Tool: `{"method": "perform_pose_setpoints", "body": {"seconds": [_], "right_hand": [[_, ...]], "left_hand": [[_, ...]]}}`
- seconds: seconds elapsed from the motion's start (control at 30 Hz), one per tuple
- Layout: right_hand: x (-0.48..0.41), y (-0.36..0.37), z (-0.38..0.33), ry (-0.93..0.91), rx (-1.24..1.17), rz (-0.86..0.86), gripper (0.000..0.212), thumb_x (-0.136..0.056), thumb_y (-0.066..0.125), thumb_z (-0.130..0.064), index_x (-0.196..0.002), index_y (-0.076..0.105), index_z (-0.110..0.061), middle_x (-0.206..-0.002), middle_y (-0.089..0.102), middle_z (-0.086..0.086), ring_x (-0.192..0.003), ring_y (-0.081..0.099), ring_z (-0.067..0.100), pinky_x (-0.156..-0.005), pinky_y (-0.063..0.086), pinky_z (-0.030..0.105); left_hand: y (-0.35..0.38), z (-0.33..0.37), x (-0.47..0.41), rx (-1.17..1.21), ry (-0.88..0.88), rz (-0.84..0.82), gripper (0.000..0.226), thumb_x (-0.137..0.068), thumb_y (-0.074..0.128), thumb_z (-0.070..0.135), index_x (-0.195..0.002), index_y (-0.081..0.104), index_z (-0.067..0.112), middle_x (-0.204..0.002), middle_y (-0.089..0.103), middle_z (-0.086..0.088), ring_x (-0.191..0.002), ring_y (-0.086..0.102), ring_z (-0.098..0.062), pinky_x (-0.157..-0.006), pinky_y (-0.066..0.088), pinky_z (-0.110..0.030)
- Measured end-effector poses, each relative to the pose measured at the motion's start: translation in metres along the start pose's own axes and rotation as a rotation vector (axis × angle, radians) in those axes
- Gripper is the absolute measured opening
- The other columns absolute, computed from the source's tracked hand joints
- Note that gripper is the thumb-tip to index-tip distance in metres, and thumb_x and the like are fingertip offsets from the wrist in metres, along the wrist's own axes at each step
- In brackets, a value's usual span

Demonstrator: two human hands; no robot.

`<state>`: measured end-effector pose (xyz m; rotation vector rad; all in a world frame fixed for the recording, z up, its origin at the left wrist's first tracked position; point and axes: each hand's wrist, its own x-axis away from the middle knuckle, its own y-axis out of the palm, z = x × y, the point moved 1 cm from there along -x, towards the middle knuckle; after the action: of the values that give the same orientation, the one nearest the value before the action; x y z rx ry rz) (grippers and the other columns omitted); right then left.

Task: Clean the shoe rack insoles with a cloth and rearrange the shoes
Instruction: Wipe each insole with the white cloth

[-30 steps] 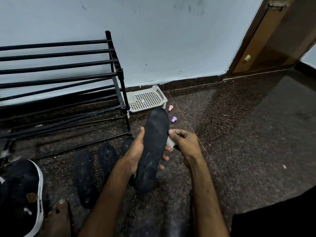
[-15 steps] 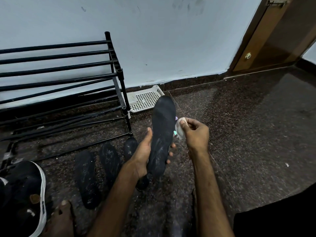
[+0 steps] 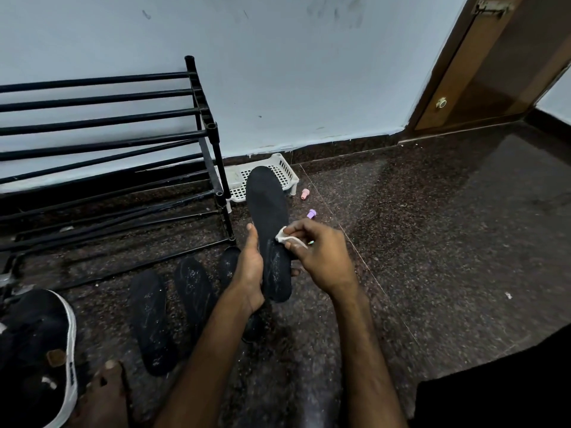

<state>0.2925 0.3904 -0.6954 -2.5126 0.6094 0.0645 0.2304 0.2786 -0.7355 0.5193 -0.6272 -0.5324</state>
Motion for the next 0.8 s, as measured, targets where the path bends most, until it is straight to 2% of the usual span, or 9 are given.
{"method": "perform_pose_setpoints", "body": {"seconds": [0.07,0.2,0.37,0.47,0.53,0.6,0.7,0.8], "right_hand": [[0.001,-0.004,0.001,0.012,-0.014,0.0,0.016,-0.081,0.076,-0.005,-0.089,0.073,-0.018,-0.079,0.072,-0.009,-0.073,0.067,0.001,-0.067,0.051,0.012],[0.001,-0.001,-0.004,0.002,-0.009,0.094,0.016,-0.081,0.075,-0.003,-0.088,0.071,-0.018,-0.078,0.071,-0.009,-0.07,0.066,0.002,-0.063,0.048,0.01],[0.001,-0.001,-0.008,0.038,-0.115,-0.1,0.017,-0.078,0.076,0.003,-0.087,0.066,-0.007,-0.078,0.071,0.007,-0.061,0.063,0.007,-0.053,0.049,0.013],[-0.002,0.004,-0.004,-0.036,0.052,0.063,0.022,-0.079,0.074,-0.001,-0.086,0.064,-0.019,-0.08,0.071,-0.006,-0.072,0.067,0.005,-0.067,0.05,0.015],[-0.003,0.008,-0.007,-0.049,0.094,0.129,0.027,-0.08,0.074,-0.002,-0.094,0.065,-0.022,-0.083,0.072,-0.009,-0.078,0.068,0.004,-0.072,0.051,0.016],[-0.004,0.007,-0.009,-0.043,0.047,0.047,0.028,-0.079,0.074,0.0,-0.099,0.066,-0.018,-0.083,0.072,-0.006,-0.075,0.068,0.005,-0.069,0.054,0.017],[-0.004,0.004,-0.011,-0.017,0.014,-0.105,0.022,-0.078,0.075,0.002,-0.089,0.067,-0.015,-0.077,0.072,-0.005,-0.064,0.068,0.011,-0.057,0.055,0.02],[-0.005,0.005,-0.008,-0.024,0.157,0.067,0.023,-0.078,0.074,-0.003,-0.088,0.066,-0.022,-0.078,0.071,-0.011,-0.073,0.068,0.006,-0.072,0.055,0.022]], "left_hand": [[0.0,-0.002,0.0,0.027,0.002,-0.004,0.08,-0.096,0.019,0.069,-0.111,0.07,0.009,-0.107,0.07,-0.019,-0.076,0.068,-0.026,-0.058,0.054,-0.036],[0.003,-0.003,-0.003,0.03,0.011,-0.033,0.082,-0.096,0.016,0.069,-0.103,0.076,0.014,-0.104,0.072,-0.015,-0.075,0.069,-0.025,-0.058,0.051,-0.035],[-0.009,0.002,-0.008,0.051,0.044,0.005,0.082,-0.096,0.016,0.069,-0.119,0.066,0.008,-0.107,0.069,-0.019,-0.075,0.065,-0.026,-0.054,0.051,-0.033],[-0.005,-0.002,-0.007,0.015,0.05,-0.006,0.078,-0.097,0.017,0.067,-0.112,0.067,0.01,-0.091,0.072,-0.013,-0.067,0.066,-0.023,-0.049,0.052,-0.031],[-0.002,-0.004,-0.007,0.006,0.037,-0.016,0.075,-0.098,0.017,0.066,-0.109,0.068,0.012,-0.088,0.073,-0.011,-0.065,0.067,-0.021,-0.047,0.052,-0.029],[-0.005,-0.003,-0.008,0.015,0.024,-0.01,0.076,-0.097,0.016,0.067,-0.111,0.068,0.013,-0.095,0.073,-0.01,-0.071,0.068,-0.021,-0.049,0.051,-0.029],[-0.011,0.0,-0.009,0.017,0.021,-0.012,0.08,-0.097,0.014,0.068,-0.118,0.067,0.011,-0.106,0.072,-0.014,-0.077,0.066,-0.023,-0.052,0.05,-0.031],[-0.006,-0.002,-0.007,-0.019,0.04,-0.009,0.077,-0.098,0.017,0.067,-0.11,0.071,0.014,-0.095,0.073,-0.01,-0.071,0.067,-0.021,-0.055,0.052,-0.032]]}}
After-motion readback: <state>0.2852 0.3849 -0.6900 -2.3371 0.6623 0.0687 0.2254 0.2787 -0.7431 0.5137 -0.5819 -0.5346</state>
